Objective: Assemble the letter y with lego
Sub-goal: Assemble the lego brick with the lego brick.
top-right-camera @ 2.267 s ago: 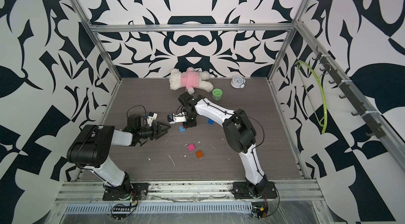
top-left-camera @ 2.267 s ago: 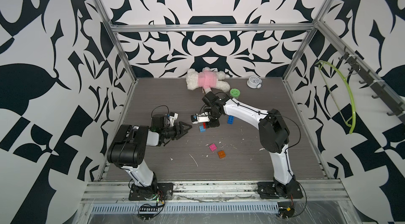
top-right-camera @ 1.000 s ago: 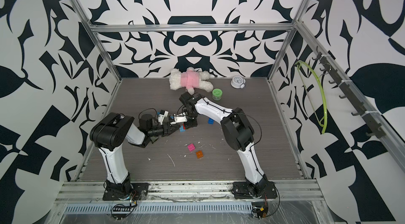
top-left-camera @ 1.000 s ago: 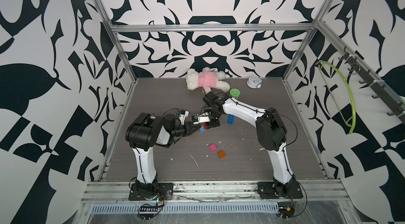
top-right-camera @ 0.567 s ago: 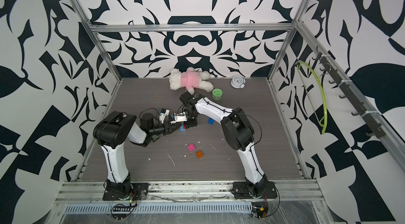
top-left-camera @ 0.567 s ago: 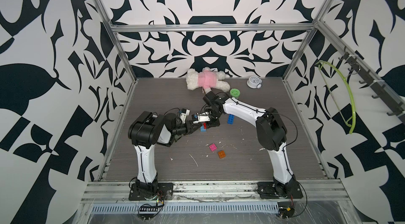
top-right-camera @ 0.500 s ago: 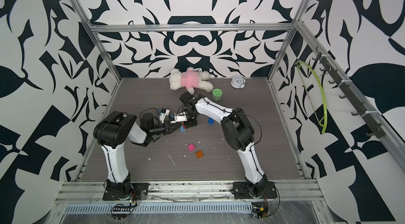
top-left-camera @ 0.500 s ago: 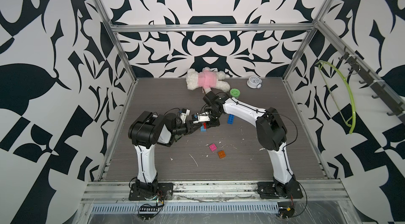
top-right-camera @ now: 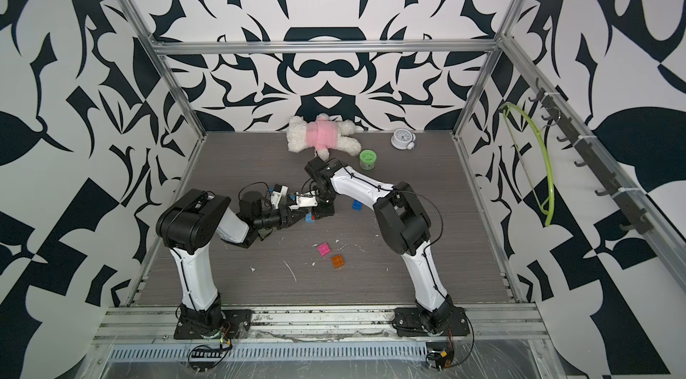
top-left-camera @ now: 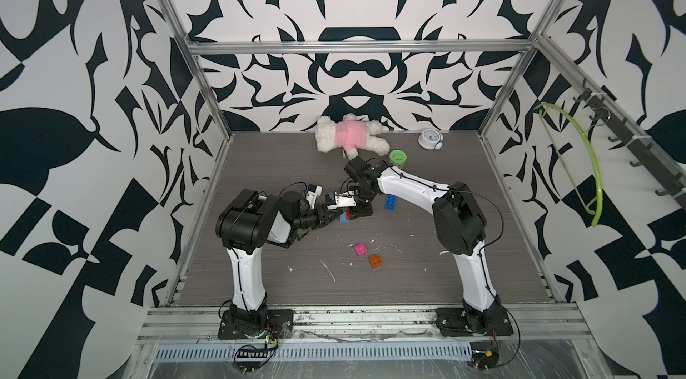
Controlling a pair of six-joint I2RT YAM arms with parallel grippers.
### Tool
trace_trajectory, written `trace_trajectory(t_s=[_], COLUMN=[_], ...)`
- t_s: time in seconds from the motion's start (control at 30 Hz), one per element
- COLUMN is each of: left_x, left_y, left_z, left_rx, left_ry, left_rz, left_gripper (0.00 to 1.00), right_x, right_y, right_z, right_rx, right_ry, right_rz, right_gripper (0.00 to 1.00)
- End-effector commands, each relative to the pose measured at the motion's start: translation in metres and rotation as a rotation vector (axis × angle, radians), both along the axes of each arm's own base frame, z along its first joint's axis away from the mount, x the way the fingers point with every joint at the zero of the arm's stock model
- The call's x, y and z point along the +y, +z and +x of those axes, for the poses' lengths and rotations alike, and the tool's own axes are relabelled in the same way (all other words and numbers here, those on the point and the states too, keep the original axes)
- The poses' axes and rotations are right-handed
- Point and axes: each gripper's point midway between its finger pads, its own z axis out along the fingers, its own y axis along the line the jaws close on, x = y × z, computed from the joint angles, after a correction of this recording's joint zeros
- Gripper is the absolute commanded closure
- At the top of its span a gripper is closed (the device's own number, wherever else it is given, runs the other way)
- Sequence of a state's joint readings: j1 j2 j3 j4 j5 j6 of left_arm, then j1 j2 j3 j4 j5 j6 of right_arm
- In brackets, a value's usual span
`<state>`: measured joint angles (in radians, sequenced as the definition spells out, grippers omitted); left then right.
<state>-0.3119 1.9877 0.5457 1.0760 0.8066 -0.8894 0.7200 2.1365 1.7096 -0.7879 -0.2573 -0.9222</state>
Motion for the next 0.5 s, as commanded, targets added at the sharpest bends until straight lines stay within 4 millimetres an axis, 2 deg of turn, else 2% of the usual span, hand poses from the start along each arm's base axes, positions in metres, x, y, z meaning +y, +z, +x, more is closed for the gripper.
trace_trajectory(t_s=[0.0, 0.47], left_x=[0.003, 0.006], left_y=[-0.039, -0.050], left_z=[-0.026, -0.033], left_rx=[0.149, 0.171], left_ry=[-0.009, -0.015], left_rz=[0.077, 0.117], left_gripper=[0.61, 0.67], right_x=[0.001, -0.001], right_y=[0.020, 0.011], right_z=[0.002, -0.005], right_rx=[-0.016, 0.010], right_ry=[-0.028, -0.036], right_rz=[0.021, -0.015], right_gripper=[0.71, 0.72])
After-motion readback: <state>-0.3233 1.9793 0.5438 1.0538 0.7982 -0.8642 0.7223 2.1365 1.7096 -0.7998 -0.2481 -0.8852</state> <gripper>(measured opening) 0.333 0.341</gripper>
